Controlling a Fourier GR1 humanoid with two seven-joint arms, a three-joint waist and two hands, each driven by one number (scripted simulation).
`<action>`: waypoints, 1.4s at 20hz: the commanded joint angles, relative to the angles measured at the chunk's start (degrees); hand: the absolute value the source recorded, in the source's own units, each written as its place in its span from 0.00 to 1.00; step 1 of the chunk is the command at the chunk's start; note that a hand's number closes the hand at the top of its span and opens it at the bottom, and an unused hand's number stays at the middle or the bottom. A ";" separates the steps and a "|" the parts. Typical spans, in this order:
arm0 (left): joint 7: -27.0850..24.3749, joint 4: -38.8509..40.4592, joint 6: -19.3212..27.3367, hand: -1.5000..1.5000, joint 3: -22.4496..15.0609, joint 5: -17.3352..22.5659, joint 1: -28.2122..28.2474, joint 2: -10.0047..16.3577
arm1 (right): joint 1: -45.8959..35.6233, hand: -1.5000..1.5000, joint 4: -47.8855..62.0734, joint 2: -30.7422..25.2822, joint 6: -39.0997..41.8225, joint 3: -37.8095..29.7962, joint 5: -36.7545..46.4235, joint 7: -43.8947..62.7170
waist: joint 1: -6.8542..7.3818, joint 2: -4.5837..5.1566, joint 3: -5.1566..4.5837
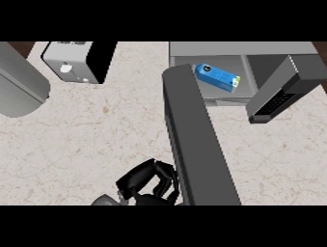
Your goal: Pick up the milk, place it into the microwave and close the microwave
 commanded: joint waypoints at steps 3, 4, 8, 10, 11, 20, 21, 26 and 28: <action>3.01 8.54 4.10 1.00 -12.24 5.72 -8.69 -0.15 | 1.34 0.00 -1.72 -1.54 6.20 0.33 -0.76 -3.70 | -0.52 0.06 -0.10; 0.86 9.82 7.94 1.00 -15.84 5.66 -7.84 -0.15 | 0.46 0.00 -1.05 -1.87 6.35 -0.31 -1.27 -4.35 | -0.46 0.09 -0.09; -3.56 14.02 12.42 1.00 -21.36 11.21 -12.52 -0.14 | 0.33 0.00 -4.96 -0.03 6.16 2.40 -0.59 -4.29 | -1.43 0.25 -0.17; -4.81 11.85 18.83 1.00 -25.21 14.88 -11.85 -0.13 | 1.28 0.00 -7.49 -2.06 9.06 2.55 -1.95 -2.31 | -2.26 0.27 -0.23; -5.19 12.43 18.65 1.00 -26.42 16.84 -12.96 -0.12 | -0.64 0.00 -6.77 -1.31 8.33 3.10 -1.64 -2.72 | -2.50 0.46 -0.20; -4.26 10.03 30.99 0.00 -31.26 28.41 -19.02 -0.07 | -0.47 0.00 -15.60 -4.52 9.19 5.39 -4.02 3.68 | -6.55 0.88 -0.47; -3.64 10.61 31.99 0.00 -32.36 29.06 -19.73 -0.07 | 0.13 0.00 -16.70 -3.14 8.50 5.72 -4.41 3.01 | -7.04 0.85 -0.44; -2.82 10.72 35.85 1.00 -31.52 32.91 -25.38 -0.06 | -0.79 0.00 -18.89 -3.21 8.28 7.78 -4.36 4.51 | -9.65 1.40 -0.49; -0.89 10.40 36.87 1.00 -31.46 34.24 -28.26 -0.05 | -0.89 0.00 -20.03 -3.84 9.53 8.74 -4.63 5.23 | -10.93 1.44 -0.44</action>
